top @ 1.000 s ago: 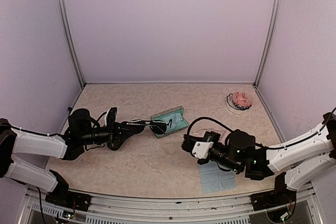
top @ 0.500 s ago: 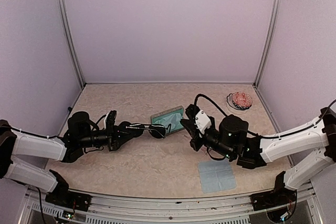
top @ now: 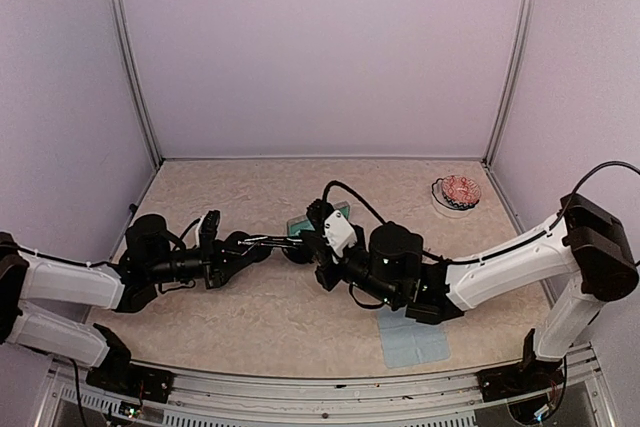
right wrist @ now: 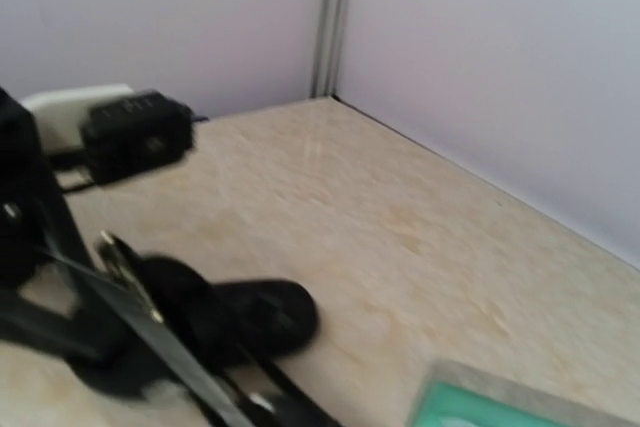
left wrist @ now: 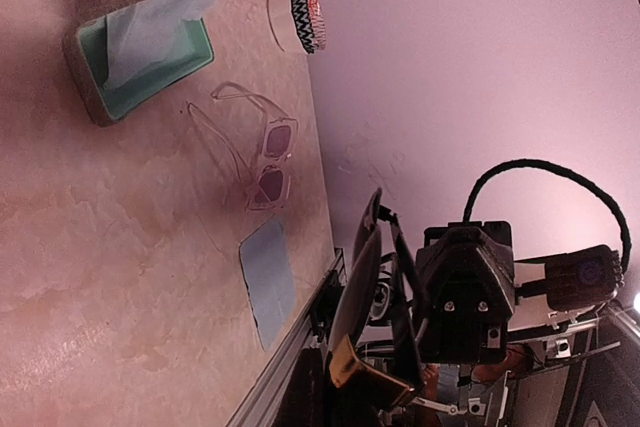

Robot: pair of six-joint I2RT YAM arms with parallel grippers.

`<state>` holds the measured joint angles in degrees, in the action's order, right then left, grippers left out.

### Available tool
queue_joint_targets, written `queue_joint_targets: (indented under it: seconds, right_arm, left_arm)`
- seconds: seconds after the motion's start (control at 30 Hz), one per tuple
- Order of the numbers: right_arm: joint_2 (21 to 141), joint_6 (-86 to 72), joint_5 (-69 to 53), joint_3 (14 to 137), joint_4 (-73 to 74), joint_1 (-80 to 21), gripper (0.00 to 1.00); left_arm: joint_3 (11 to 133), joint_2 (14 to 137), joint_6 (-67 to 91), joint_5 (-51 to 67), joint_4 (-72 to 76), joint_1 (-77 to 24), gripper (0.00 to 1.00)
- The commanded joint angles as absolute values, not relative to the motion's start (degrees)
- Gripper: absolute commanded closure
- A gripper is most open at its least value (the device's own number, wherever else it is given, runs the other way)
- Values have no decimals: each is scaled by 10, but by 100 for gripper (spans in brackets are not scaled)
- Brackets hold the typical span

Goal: Organize the sunglasses
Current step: Fold the right temple of the sunglasses with the sunglasses.

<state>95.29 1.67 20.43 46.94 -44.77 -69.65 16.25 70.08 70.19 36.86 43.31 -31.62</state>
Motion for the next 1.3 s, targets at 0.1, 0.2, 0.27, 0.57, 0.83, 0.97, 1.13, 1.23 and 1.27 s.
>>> queue_joint_targets:
  seconds: [0.1, 0.2, 0.27, 0.57, 0.83, 0.97, 1.13, 1.23, 1.27]
  right_arm:
    - [997, 18, 227, 517, -471, -723, 100]
    - [987, 24, 232, 511, -475, -723, 100]
    - [973, 28, 236, 506, -471, -723, 100]
    - [904, 14, 232, 475, -388, -707, 91]
    - [811, -132, 114, 409, -282, -639, 68]
    - [785, -199, 56, 371, -284, -613, 65]
    - [786, -291, -51, 350, -332, -589, 64]
    - [797, -316, -96, 345, -360, -579, 62]
    - [804, -326, -109, 343, -368, -575, 62]
  left_arm:
    - [155, 682, 700, 369, 455, -321, 100]
    - [154, 679, 699, 369, 452, -321, 100]
    - [154, 678, 696, 370, 449, -321, 100]
    - [159, 696, 671, 383, 451, -321, 100]
    - [163, 715, 670, 392, 475, -326, 100]
    - [168, 720, 670, 392, 482, -330, 100]
    - [177, 728, 678, 394, 500, -340, 100]
    - [182, 729, 680, 392, 512, -349, 100]
    - [183, 729, 682, 391, 516, -352, 100]
